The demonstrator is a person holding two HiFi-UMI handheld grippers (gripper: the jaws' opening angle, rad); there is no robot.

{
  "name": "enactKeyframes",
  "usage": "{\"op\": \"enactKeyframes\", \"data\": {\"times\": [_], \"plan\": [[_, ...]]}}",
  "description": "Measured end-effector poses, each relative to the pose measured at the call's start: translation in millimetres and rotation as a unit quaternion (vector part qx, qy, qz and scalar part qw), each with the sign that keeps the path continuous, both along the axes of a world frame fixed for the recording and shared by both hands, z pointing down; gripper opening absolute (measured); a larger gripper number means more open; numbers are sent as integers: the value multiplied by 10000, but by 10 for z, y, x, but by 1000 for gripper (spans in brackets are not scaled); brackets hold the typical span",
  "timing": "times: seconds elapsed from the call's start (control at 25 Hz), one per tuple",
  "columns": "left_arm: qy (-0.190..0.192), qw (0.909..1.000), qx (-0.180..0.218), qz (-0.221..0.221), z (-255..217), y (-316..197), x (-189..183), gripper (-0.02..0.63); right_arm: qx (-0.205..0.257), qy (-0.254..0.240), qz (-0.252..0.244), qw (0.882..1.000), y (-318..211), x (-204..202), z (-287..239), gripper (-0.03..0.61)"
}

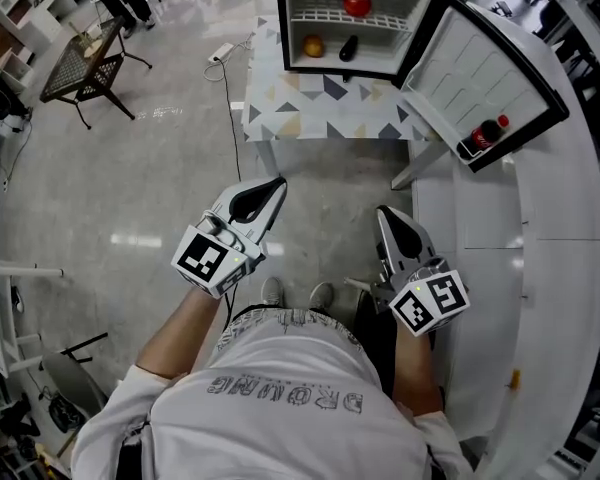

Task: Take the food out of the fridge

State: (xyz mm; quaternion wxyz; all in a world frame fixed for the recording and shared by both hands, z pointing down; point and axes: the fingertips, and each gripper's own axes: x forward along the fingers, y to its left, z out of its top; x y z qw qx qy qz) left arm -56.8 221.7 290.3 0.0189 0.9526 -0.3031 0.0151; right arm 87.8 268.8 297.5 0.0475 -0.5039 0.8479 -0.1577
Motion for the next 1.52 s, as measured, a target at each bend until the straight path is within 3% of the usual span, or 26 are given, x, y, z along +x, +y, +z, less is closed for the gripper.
{"op": "enactKeyframes", "data": {"times": [1.04, 1.52], "plan": [[-93, 9993, 224, -277, -72, 146, 511, 6, 191, -99, -178, 9996, 111, 526, -26, 0], [-120, 9992, 187, -332, 38, -118, 598, 6, 113, -149, -113, 9998, -167, 706, 101, 0]]}}
